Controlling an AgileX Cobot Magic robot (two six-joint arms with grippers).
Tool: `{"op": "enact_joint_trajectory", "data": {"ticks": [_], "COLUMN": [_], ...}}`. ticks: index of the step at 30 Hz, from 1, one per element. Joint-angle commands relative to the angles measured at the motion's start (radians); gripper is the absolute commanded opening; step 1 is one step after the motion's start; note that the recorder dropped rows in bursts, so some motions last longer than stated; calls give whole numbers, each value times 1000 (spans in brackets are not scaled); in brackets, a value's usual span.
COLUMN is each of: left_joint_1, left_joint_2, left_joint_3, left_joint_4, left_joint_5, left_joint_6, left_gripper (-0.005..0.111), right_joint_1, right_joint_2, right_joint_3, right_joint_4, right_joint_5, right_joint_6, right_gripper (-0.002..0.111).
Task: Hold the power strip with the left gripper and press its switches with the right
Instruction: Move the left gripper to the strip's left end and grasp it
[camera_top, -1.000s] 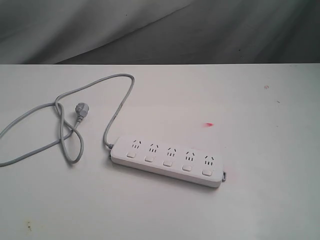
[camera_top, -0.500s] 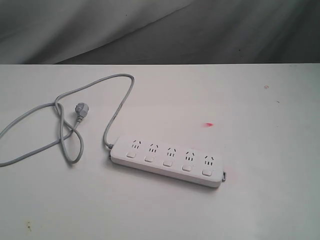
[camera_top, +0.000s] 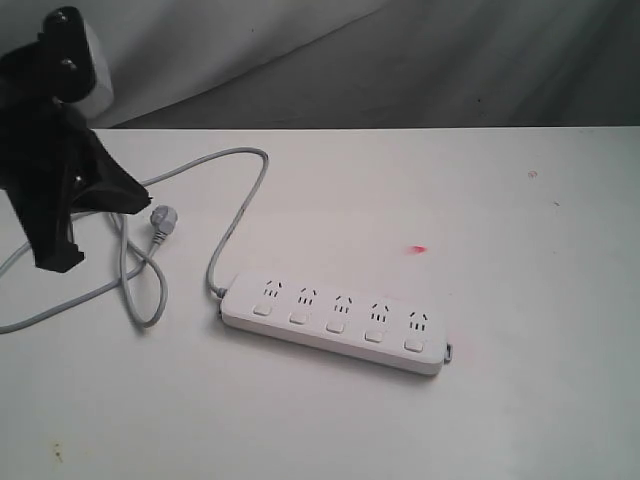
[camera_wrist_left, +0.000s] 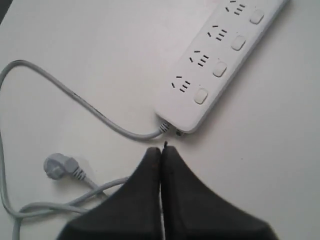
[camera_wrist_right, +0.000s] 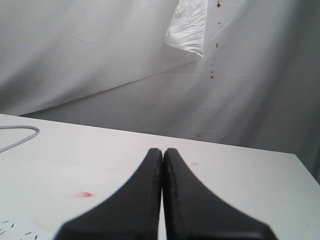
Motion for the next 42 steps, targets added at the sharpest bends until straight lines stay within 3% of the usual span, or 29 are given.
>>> {"op": "enact_joint_trajectory", "data": {"ticks": [1, 6, 14, 17, 23, 26, 33, 42], "left_joint_1": [-5, -5, -5, -5, -6, -13, -16, -16], "left_joint_2": [107, 216, 326, 335, 338, 338, 358, 492], "left_joint_3": [-39, -39, -39, -39, -39, -39, -44, -212], "left_joint_4": [-66, -154, -205, -228, -324, -324, -317, -171], "left_joint_5": [-40, -73, -78, -78, -114, -151, -152, 71], "left_joint_6": [196, 479, 567, 622, 746, 746, 746, 611], "left_gripper": [0, 0, 9, 23, 70, 83, 84, 84], "right_joint_1": [-7, -7, -7, -7, -7, -7, -7, -7], "right_joint_2": [-5, -5, -5, -5, -5, -5, -5, -5], "right_joint_3": [3, 3, 3, 3, 3, 3, 3, 3], "right_joint_4": [5, 5, 5, 5, 5, 5, 5, 5], "right_joint_5": [0, 0, 0, 0, 0, 0, 0, -1], "right_joint_6": [5, 5, 7, 7, 7, 5, 5, 7], "right_gripper": [0, 0, 0, 0, 0, 0, 0, 0]}}
